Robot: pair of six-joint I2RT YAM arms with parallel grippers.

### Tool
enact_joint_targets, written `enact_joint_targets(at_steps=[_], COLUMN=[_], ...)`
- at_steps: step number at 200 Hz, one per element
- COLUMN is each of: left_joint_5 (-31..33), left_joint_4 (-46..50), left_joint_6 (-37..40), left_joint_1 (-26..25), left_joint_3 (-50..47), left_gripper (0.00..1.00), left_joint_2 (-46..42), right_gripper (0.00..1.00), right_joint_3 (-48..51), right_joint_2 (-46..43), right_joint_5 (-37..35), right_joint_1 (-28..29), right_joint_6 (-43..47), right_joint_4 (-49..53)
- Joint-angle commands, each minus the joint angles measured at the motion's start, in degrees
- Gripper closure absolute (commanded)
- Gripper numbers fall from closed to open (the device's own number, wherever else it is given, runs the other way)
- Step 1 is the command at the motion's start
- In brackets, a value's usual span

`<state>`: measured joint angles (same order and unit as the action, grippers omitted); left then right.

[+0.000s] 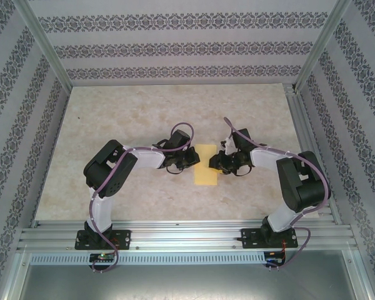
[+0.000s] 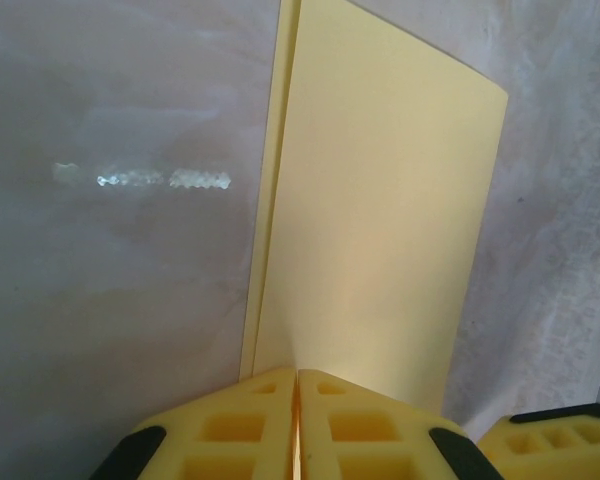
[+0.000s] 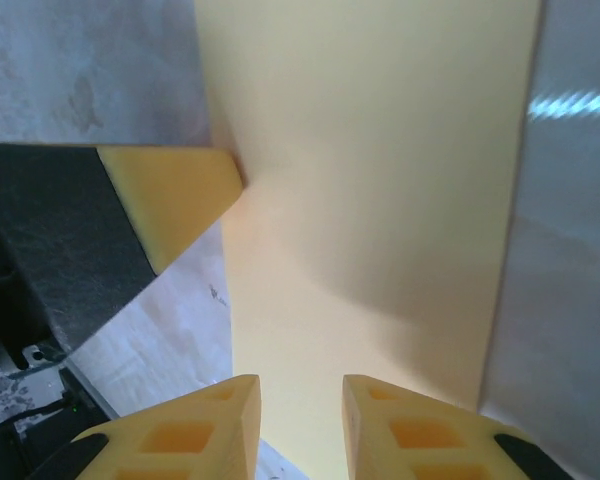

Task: Fold a paper plane with a square sheet of paper (pick it up from the middle)
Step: Fold the square sheet of paper in half at the center of the table.

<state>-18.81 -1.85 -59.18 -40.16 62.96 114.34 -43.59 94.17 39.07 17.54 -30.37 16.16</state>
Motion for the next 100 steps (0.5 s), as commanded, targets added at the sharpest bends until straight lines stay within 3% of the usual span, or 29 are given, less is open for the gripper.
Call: enact_joint_targets(at_steps=[1,24,71,100], left_joint_5=[0.0,-0.1,-0.1,-0.3], left_joint_4=[4.6,4.5,4.8,5.0], left_joint_6=[1.3,1.3,1.5,1.7], left_joint_1=[-1.1,-1.1,-1.1,-1.1], left_joint_3=[-0.2,-0.1,-0.2,0.1], left_gripper=[0.88,0.88,0.88,0.88], left_joint_2=[1.4,1.4,1.3,1.3], right_gripper=[0.72,0.72,0.71,0.71], right_joint_3=[3.0,4.2,5.3,8.4], right_joint_2=[1.8,2.2,-6.2,-6.2], right_joint_5=[-1.5,-3.7,-0.3,0.3], right_joint_1=[0.8,0.7,1.5,1.9], right_joint_6=[-0.8,-0.6,-2.0,-3.4], right_joint_4=[-0.9,-0.5,-0.3,-3.1])
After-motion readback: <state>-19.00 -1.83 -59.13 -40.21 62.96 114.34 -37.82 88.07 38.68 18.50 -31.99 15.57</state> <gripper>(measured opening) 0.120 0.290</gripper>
